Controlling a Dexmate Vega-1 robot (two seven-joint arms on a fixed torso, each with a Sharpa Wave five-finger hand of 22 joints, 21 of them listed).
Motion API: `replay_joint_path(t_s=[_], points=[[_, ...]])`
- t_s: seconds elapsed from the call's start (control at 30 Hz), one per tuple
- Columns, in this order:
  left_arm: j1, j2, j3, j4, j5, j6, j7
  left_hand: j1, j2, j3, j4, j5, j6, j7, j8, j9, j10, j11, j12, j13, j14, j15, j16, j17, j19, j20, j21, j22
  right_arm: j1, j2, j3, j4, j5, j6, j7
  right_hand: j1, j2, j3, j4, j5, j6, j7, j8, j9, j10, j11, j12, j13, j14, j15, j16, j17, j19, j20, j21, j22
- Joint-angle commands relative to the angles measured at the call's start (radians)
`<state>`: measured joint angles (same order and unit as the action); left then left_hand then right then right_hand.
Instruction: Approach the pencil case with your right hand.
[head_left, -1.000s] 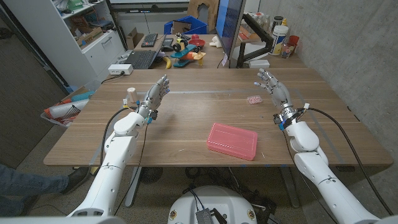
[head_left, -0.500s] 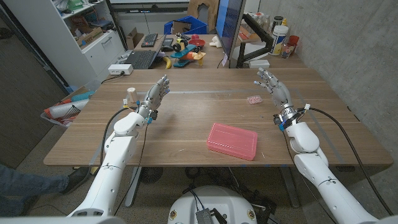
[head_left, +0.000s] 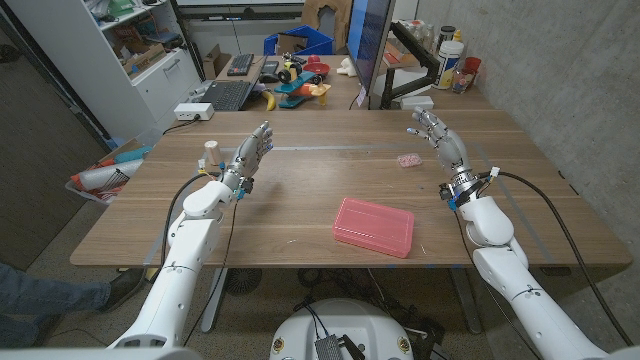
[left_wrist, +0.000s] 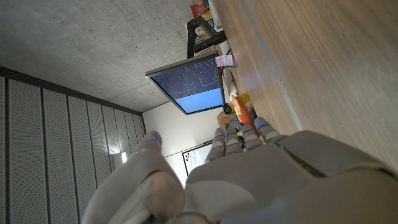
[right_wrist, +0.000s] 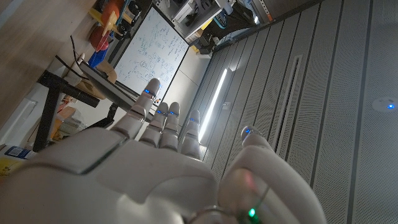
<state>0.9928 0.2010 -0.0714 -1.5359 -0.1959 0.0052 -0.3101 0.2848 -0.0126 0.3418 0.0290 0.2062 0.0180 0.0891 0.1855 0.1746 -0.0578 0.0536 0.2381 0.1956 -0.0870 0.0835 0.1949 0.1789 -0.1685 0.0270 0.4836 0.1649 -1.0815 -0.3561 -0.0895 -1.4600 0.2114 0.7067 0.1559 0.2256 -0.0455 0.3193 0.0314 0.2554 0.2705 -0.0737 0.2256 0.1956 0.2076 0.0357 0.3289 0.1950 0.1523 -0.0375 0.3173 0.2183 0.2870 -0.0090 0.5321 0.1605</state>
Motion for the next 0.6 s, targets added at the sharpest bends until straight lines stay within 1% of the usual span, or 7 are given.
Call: replay_joint_path(t_s=[0.03,0.23,0.3,0.43,0.5,0.53,0.6], points=[[0.000,0.002,-0.002,-0.005,0.001,0.002,0.000,0.000,0.007,0.004,-0.007,-0.004,0.006,0.003,0.005,0.004,0.009,0.002,-0.003,0.000,-0.006,-0.002,0.001,0.003,-0.043,0.005,-0.003,0.006,-0.001,-0.003,-0.001,-0.012,-0.012,0.031,0.007,0.004,0.005,0.003,-0.009,0.005,0.010,-0.002,0.005,0.001,0.010,-0.002,-0.003,0.004,0.009,-0.001,-0.001,-0.001,0.009,-0.001,-0.003,0.003],[0.000,0.003,-0.003,0.000,0.000,0.003,-0.001,0.000,0.008,0.003,-0.007,-0.004,0.005,0.003,0.005,0.004,0.009,0.002,-0.004,0.000,-0.007,-0.003,0.000,0.003,-0.043,0.006,-0.006,0.006,-0.010,-0.001,0.002,-0.018,-0.023,0.048,0.003,0.003,0.006,0.002,-0.009,0.005,0.014,-0.006,0.006,0.001,0.012,-0.004,-0.005,0.004,0.014,0.001,-0.001,-0.002,0.013,-0.001,-0.006,0.003],[-0.001,0.003,-0.004,0.001,0.001,0.002,-0.002,0.000,0.008,0.003,-0.008,-0.004,0.005,0.003,0.005,0.004,0.009,0.002,-0.005,0.000,-0.006,-0.003,0.001,0.003,-0.043,0.006,-0.007,0.006,-0.014,-0.001,0.002,-0.022,-0.025,0.050,0.003,0.003,0.006,0.002,-0.009,0.005,0.016,-0.007,0.006,0.001,0.014,0.000,-0.006,0.004,0.015,0.001,-0.001,-0.002,0.015,-0.001,-0.008,0.003],[-0.004,0.004,-0.004,0.006,0.000,0.001,-0.004,0.000,0.008,0.003,-0.008,-0.005,0.006,0.003,0.005,0.004,0.009,0.000,-0.005,0.000,-0.006,-0.003,0.000,0.003,-0.042,0.006,-0.009,0.006,-0.019,0.001,0.001,-0.028,-0.041,0.059,-0.003,0.003,0.007,0.002,-0.010,0.006,0.017,-0.006,0.005,0.001,0.016,-0.004,-0.007,0.004,0.016,0.000,-0.002,-0.003,0.017,-0.002,-0.010,0.003],[-0.006,0.005,-0.004,0.008,0.001,0.003,-0.006,0.000,0.008,0.002,-0.008,-0.005,0.006,0.003,0.005,0.004,0.010,-0.001,-0.005,0.000,-0.006,-0.003,0.000,0.003,-0.042,0.006,-0.010,0.006,-0.021,0.002,0.000,-0.031,-0.049,0.061,-0.005,0.003,0.007,0.002,-0.010,0.006,0.018,-0.007,0.004,0.001,0.017,0.001,-0.008,0.004,0.017,0.001,-0.003,-0.003,0.018,-0.002,-0.013,0.003],[-0.008,0.006,-0.003,0.010,0.001,0.002,-0.007,0.000,0.008,0.002,-0.008,-0.005,0.007,0.004,0.005,0.004,0.010,-0.001,-0.005,0.000,-0.006,-0.003,0.000,0.003,-0.042,0.006,-0.011,0.006,-0.021,0.003,-0.001,-0.032,-0.053,0.062,-0.007,0.003,0.007,0.001,-0.011,0.006,0.018,-0.007,0.004,0.001,0.017,-0.004,-0.009,0.004,0.018,0.001,-0.003,-0.004,0.019,-0.003,-0.015,0.003],[-0.010,0.006,-0.003,0.011,0.001,0.001,-0.009,0.000,0.009,0.002,-0.009,-0.005,0.007,0.003,0.005,0.004,0.010,0.000,-0.006,0.000,-0.006,-0.003,0.000,0.003,-0.041,0.006,-0.011,0.006,-0.021,0.002,-0.003,-0.033,-0.065,0.067,-0.008,0.003,0.007,0.001,-0.011,0.006,0.019,-0.007,0.004,0.001,0.018,-0.001,-0.010,0.004,0.019,0.001,-0.004,-0.004,0.020,-0.003,-0.016,0.003]])
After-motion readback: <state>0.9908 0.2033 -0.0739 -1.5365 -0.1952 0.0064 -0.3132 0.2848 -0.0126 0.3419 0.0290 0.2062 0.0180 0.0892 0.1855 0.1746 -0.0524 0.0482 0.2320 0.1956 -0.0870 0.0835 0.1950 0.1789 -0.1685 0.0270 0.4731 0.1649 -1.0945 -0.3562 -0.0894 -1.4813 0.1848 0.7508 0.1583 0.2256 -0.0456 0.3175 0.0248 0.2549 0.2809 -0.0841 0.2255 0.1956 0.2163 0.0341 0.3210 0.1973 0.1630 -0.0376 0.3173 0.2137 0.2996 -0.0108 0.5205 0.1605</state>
